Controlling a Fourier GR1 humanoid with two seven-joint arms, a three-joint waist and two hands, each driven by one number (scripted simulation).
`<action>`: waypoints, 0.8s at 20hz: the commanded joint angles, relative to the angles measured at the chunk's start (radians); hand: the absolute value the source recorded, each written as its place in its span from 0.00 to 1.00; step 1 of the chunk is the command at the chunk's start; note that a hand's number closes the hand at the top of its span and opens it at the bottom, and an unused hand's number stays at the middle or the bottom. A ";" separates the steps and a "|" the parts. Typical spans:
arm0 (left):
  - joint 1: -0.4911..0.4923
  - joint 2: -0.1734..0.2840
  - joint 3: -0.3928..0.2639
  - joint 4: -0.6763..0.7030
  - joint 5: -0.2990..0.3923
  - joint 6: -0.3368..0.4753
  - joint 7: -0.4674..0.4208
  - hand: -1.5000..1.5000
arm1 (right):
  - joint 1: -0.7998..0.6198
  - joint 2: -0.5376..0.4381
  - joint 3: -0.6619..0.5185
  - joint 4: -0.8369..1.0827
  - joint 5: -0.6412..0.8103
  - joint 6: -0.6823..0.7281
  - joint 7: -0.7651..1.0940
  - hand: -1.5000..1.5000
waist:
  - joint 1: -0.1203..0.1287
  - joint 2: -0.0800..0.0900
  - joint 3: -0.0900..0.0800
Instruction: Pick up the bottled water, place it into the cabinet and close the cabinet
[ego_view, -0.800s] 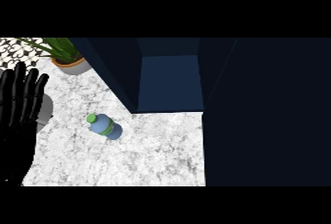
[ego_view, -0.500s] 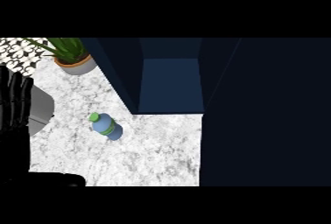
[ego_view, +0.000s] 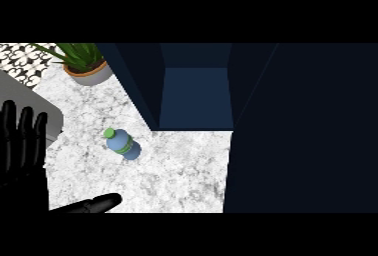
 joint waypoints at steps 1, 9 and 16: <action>-0.007 -0.008 -0.028 -0.072 -0.048 0.038 0.125 0.00 | 0.026 0.049 0.141 -0.078 0.117 -0.045 0.059 0.00 | 0.000 0.000 0.000; 0.009 -0.009 -0.191 -0.107 -0.205 0.155 0.225 0.00 | -0.014 0.057 0.174 -0.156 0.140 -0.075 0.193 0.00 | 0.001 0.001 0.000; 0.026 0.031 -0.088 -0.051 -0.141 0.059 0.212 0.00 | -0.029 0.102 0.314 -0.197 0.251 -0.150 0.257 0.00 | -0.001 0.000 -0.001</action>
